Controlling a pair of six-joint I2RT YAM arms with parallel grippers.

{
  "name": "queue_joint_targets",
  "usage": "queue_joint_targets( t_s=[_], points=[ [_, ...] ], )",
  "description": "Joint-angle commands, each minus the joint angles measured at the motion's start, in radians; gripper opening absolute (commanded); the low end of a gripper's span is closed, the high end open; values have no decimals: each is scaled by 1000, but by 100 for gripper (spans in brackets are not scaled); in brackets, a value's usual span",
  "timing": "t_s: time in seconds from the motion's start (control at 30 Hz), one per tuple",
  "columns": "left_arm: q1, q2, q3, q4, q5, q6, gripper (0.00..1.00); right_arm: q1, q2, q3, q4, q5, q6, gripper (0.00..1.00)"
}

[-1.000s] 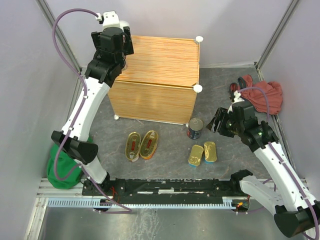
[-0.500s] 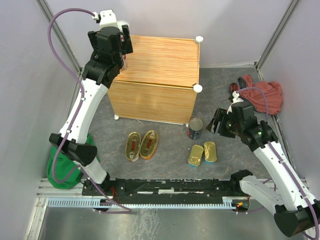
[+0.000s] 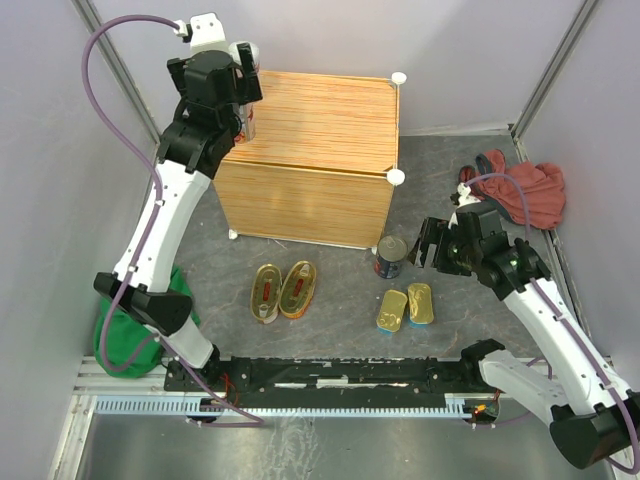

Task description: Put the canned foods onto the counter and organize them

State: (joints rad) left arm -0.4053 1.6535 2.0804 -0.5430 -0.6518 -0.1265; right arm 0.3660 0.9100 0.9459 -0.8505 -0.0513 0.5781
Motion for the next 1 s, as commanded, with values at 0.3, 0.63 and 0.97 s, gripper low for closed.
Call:
queue_joint_targets(
  t_s=[0.3,0.63,0.97],
  points=[
    [-21,-112,10,77,-28,-54,100,65,37,51,36,65,-10,99],
    [-273,-294,-223,173,-215,14,99,162,157,29,155,194,-43,100],
    [-533,-489,-526,215,-393,-44,95,191,262,-10,301,280,-109,100]
  ],
)
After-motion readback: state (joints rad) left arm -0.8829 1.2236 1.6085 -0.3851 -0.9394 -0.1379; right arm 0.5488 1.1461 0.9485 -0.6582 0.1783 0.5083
